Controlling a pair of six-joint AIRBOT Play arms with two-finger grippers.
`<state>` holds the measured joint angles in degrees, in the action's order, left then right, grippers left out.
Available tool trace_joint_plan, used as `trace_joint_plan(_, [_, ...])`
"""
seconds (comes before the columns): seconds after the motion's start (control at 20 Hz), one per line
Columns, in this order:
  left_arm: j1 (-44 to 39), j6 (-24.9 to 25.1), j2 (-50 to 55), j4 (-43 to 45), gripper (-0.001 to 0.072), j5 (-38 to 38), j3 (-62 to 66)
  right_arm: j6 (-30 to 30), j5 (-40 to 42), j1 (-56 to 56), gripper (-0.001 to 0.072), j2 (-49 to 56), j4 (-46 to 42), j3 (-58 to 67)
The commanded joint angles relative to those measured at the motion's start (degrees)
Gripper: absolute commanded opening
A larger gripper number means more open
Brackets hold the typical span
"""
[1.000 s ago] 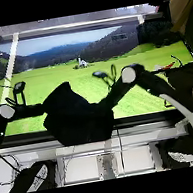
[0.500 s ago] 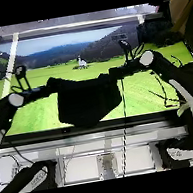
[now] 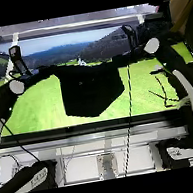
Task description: Fold the clothes and pants, and hang the long-sleeved shirts on hangers.
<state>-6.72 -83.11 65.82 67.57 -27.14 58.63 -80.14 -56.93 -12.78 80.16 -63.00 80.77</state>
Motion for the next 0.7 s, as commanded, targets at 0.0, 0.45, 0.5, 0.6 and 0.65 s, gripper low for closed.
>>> trace_joint_plan(0.0, [-0.2, 0.2, -4.2, 6.9, 0.0020, -6.7, 1.0, 0.2, -8.2, -2.6, 0.0020, -4.9, -9.4, 2.3])
trace_joint_plan(0.45, [-9.3, -3.3, -17.1, 11.8, 0.0019, -25.0, -16.6, -12.1, -4.4, -16.1, 0.0020, -18.9, -15.2, -30.9])
trace_joint_plan(0.5, [-10.3, -3.3, -18.9, 12.0, 0.0019, -25.2, -19.9, -12.8, -1.4, -17.7, 0.0020, -19.7, -15.2, -34.6])
trace_joint_plan(0.6, [-11.4, -3.3, -21.6, 12.0, 0.0019, -25.3, -26.7, -13.6, -0.5, -19.6, 0.0020, -19.5, -15.1, -39.0])
trace_joint_plan(0.65, [-11.4, -3.2, -21.8, 12.0, 0.0019, -25.2, -29.2, -13.9, -0.6, -19.8, 0.0019, -19.3, -15.1, -40.4])
